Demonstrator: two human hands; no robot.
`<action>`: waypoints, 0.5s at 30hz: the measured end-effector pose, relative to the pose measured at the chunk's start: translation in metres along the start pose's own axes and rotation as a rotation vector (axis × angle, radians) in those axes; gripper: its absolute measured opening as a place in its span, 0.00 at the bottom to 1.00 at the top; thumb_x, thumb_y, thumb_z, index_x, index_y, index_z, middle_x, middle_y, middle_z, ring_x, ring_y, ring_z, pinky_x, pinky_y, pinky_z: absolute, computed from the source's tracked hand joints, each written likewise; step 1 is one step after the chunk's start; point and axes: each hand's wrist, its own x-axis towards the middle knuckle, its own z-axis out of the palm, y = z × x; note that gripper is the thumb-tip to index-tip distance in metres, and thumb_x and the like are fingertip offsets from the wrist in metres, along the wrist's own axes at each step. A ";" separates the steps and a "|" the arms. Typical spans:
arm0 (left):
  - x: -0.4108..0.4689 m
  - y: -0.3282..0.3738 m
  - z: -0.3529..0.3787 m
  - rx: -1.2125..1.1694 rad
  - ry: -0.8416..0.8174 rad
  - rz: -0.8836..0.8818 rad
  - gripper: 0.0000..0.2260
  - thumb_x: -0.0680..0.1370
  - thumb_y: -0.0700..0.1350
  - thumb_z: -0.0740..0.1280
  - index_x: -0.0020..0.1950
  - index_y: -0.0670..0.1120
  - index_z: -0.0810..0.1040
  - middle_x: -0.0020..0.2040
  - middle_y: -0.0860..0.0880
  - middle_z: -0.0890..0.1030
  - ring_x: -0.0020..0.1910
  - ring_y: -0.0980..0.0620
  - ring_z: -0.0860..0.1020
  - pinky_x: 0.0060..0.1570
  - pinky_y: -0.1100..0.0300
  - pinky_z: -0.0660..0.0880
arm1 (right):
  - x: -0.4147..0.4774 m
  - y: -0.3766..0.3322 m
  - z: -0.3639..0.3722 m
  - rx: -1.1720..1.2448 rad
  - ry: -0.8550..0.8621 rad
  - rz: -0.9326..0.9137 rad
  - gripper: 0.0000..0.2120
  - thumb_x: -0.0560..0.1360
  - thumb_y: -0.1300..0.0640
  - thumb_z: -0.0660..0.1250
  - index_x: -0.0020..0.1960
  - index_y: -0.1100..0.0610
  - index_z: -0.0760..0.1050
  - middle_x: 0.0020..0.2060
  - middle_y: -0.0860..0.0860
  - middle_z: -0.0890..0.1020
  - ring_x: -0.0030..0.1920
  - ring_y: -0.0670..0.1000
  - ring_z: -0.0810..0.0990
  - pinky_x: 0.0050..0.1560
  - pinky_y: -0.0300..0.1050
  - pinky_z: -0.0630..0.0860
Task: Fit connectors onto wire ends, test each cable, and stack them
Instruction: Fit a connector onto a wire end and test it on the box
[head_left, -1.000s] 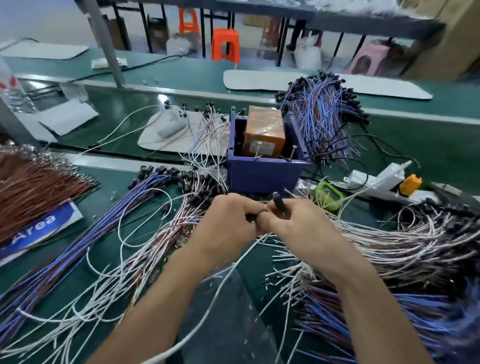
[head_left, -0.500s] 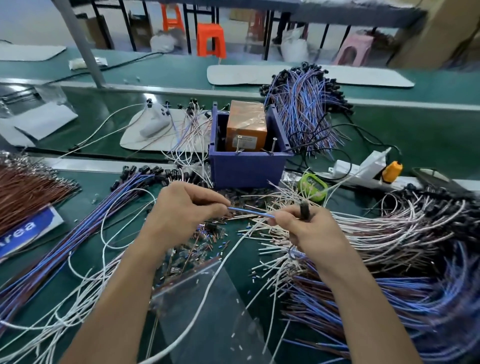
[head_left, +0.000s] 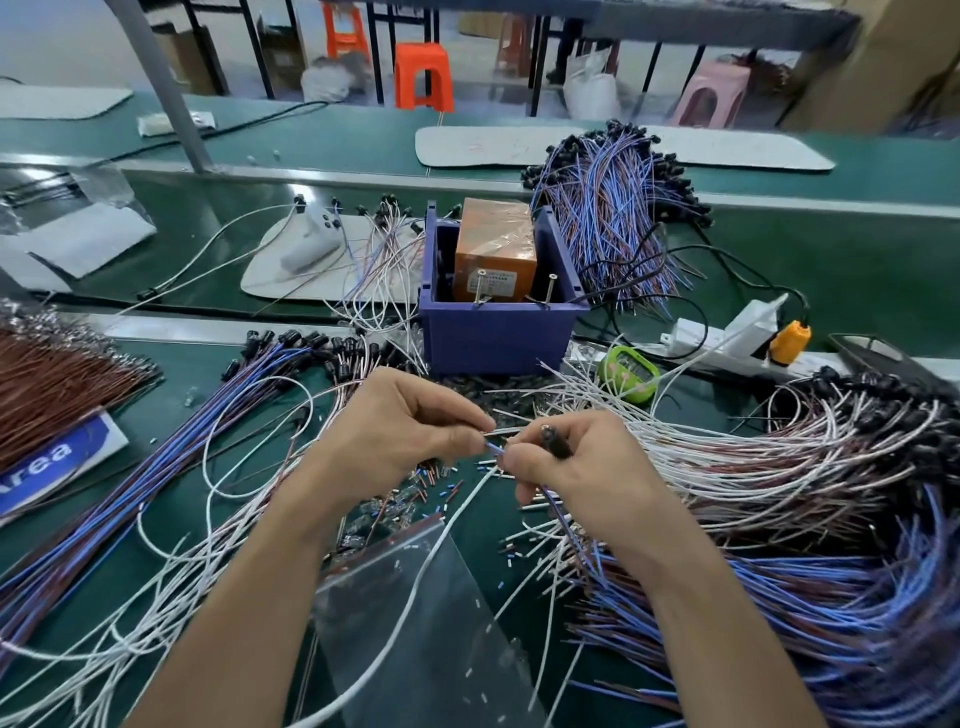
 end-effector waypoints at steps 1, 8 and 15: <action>0.000 -0.002 -0.001 -0.042 0.018 -0.004 0.09 0.66 0.43 0.80 0.44 0.51 0.90 0.35 0.45 0.86 0.31 0.53 0.79 0.33 0.64 0.77 | -0.001 0.000 0.000 0.032 0.009 0.005 0.07 0.76 0.61 0.72 0.39 0.59 0.84 0.28 0.52 0.83 0.28 0.43 0.73 0.33 0.33 0.69; 0.002 -0.025 -0.014 -0.173 0.271 -0.037 0.11 0.71 0.39 0.78 0.51 0.50 0.89 0.38 0.44 0.87 0.31 0.55 0.80 0.36 0.66 0.78 | -0.003 0.002 0.000 0.122 0.106 0.047 0.11 0.76 0.64 0.72 0.35 0.59 0.81 0.26 0.52 0.79 0.25 0.42 0.71 0.30 0.30 0.67; -0.004 -0.012 0.014 0.113 0.124 -0.125 0.10 0.67 0.55 0.75 0.48 0.58 0.89 0.46 0.53 0.88 0.45 0.57 0.83 0.51 0.53 0.80 | 0.002 0.003 0.006 0.327 0.207 0.020 0.15 0.78 0.65 0.70 0.33 0.55 0.82 0.27 0.53 0.81 0.26 0.42 0.75 0.29 0.28 0.70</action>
